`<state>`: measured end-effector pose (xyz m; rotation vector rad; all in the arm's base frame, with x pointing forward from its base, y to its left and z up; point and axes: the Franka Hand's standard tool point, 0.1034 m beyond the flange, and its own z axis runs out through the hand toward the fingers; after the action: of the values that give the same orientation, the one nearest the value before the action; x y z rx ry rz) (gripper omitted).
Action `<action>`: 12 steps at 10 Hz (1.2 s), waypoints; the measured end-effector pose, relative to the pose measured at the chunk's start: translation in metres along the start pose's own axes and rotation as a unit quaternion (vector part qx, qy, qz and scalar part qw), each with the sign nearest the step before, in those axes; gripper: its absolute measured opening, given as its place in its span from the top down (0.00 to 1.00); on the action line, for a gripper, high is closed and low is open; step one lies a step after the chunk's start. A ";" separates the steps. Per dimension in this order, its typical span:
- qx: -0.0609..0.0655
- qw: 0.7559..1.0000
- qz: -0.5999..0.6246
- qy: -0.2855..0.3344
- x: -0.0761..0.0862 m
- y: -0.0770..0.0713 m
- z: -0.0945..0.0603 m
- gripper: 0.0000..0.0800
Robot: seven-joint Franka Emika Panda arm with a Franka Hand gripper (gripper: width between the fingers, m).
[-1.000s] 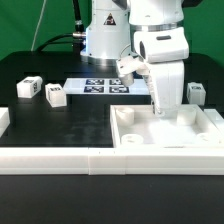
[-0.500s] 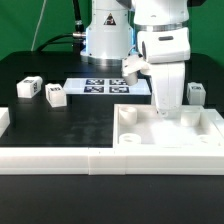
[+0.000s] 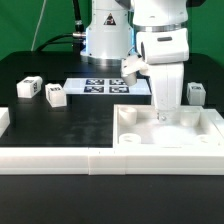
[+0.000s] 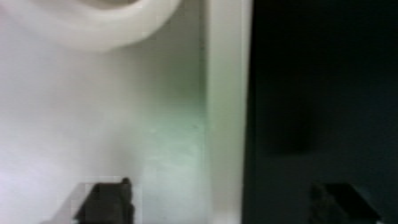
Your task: Assemble one leg
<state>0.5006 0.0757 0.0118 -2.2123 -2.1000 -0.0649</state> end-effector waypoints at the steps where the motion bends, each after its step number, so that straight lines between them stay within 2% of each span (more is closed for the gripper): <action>1: 0.000 1.000 0.000 0.000 0.000 0.000 0.000 0.24; 2: 0.000 1.000 0.000 0.000 0.000 0.000 0.000 0.20; 6: 0.000 1.000 0.001 0.000 -0.001 0.000 0.000 0.19; 7: -0.003 1.000 0.019 -0.002 0.002 -0.003 -0.008 0.19; 9: -0.012 0.999 0.048 -0.011 0.011 -0.020 -0.032 0.19; 11: -0.013 0.997 0.074 -0.015 0.017 -0.028 -0.042 0.19; 12: -0.012 0.997 0.080 -0.014 0.016 -0.029 -0.041 0.19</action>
Offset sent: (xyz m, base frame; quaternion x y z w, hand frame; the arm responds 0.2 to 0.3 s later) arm 0.0000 0.0000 0.0000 0.0000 0.0000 0.0000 1.0000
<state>0.4742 0.0888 0.0548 -2.3999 -1.9374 -0.0464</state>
